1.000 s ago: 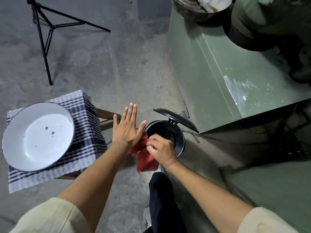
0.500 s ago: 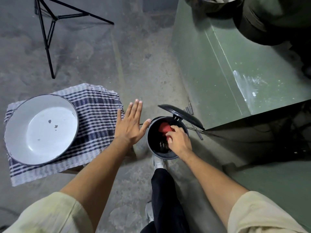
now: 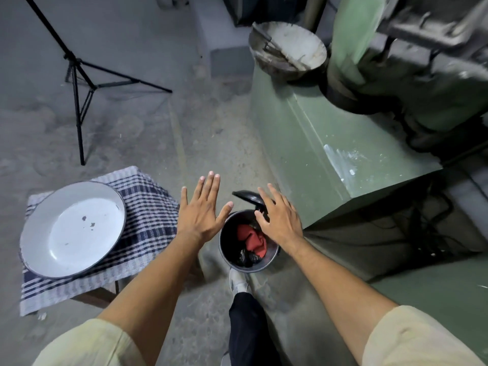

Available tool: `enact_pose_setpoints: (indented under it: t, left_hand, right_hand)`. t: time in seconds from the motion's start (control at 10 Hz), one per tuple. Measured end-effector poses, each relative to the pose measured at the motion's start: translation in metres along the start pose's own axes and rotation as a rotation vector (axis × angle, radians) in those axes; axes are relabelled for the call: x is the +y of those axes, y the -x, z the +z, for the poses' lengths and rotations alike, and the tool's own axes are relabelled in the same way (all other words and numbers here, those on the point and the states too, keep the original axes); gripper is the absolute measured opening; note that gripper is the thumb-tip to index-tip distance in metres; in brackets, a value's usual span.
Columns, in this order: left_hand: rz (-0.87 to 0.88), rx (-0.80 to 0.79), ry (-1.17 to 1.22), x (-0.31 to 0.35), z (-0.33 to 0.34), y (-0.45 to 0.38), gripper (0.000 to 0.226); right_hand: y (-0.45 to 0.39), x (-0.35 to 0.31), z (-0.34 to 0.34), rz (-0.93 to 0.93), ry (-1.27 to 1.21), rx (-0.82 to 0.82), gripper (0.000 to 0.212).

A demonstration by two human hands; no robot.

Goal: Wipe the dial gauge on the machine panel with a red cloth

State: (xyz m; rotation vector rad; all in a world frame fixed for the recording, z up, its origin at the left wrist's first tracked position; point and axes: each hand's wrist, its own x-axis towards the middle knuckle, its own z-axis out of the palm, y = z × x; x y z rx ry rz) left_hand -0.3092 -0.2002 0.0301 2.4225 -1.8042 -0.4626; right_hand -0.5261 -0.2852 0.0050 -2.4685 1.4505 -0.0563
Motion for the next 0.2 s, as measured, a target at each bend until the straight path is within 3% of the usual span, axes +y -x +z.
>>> enact_pose_setpoints:
  t: [0.2]
  left_hand:
    - [0.111,0.151,-0.037,0.055,-0.091,0.024,0.084]
  right_hand:
    - [0.025,0.009,-0.118,0.046,0.045,0.224,0.081]
